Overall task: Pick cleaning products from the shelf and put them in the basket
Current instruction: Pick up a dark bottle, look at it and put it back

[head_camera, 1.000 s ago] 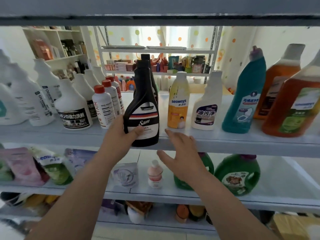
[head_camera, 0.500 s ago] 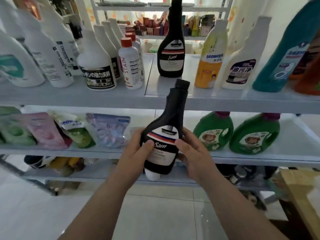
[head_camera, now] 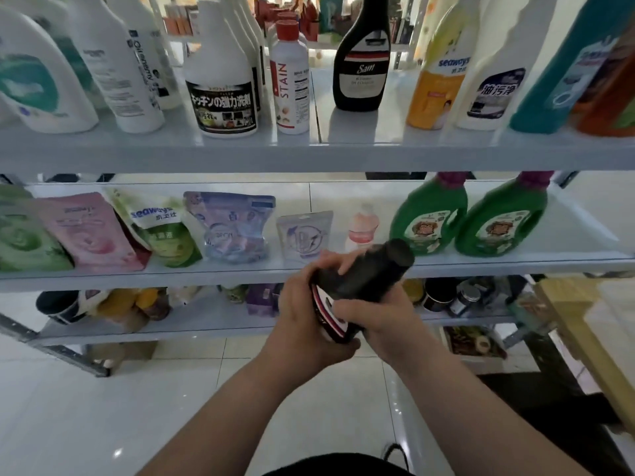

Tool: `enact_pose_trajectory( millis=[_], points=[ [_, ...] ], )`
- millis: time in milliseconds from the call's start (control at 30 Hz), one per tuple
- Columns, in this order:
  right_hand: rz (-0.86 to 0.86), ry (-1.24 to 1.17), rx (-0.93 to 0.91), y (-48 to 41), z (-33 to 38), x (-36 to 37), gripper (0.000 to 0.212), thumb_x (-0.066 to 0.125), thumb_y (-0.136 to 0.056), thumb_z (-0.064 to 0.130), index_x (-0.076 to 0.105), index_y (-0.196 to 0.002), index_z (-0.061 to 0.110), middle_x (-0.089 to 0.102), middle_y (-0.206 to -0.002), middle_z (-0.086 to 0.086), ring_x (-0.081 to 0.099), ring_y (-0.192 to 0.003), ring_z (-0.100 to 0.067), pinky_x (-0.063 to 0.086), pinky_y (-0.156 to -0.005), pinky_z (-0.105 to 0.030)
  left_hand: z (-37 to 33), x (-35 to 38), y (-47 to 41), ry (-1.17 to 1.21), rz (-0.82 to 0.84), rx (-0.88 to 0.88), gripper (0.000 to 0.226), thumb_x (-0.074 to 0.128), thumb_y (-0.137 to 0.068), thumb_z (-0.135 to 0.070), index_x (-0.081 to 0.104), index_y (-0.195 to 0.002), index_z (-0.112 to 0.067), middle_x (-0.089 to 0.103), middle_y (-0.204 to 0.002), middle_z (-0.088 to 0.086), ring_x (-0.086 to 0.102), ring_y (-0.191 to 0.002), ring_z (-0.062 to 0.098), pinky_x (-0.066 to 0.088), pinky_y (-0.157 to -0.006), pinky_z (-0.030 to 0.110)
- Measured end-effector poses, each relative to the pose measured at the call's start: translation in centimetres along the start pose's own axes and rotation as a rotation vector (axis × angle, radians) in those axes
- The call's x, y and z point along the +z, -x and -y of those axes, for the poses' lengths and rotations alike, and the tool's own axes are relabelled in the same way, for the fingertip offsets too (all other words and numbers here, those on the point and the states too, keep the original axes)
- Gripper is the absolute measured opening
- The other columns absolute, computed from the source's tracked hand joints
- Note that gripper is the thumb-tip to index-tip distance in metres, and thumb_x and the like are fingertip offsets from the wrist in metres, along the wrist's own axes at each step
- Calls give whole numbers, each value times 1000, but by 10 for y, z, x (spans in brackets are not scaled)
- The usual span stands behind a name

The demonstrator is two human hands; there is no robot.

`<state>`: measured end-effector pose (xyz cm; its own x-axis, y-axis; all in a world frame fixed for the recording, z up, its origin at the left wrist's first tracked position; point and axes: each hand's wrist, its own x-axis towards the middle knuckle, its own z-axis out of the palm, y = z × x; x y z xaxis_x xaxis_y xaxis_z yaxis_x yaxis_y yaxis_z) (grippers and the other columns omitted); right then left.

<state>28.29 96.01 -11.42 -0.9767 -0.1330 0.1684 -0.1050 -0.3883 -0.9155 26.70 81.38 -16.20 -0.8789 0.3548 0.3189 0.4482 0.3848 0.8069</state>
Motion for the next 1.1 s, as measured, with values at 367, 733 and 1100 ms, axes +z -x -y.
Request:
enact_pose_trajectory(
  millis=[367,733,1100],
  points=[
    [-221,169,87,2,-3,8,40,78,-74,36,71,-113,45,75,-115,5,69,-114,-18,57,-95,-40,21,-21,30,388,196,-260,52,65,-77,-38,49,-122,-60,67,-112,-23,68,-101,2,55,-72,15],
    [-329,-111,429,14,-21,-32,46,55,-96,47,66,-124,13,63,-122,-15,56,-116,-36,46,-87,-42,-16,11,23,1209,314,-1109,49,54,-98,-55,76,-98,-11,67,-80,12,63,-60,24,36,-34,19],
    [-433,224,287,22,6,-82,56,85,-73,41,64,-125,39,77,-114,-1,76,-98,-24,63,-75,-38,-33,52,-3,790,302,-796,75,62,-76,-74,61,-133,-26,78,-111,8,77,-95,32,63,-67,49]
  ],
)
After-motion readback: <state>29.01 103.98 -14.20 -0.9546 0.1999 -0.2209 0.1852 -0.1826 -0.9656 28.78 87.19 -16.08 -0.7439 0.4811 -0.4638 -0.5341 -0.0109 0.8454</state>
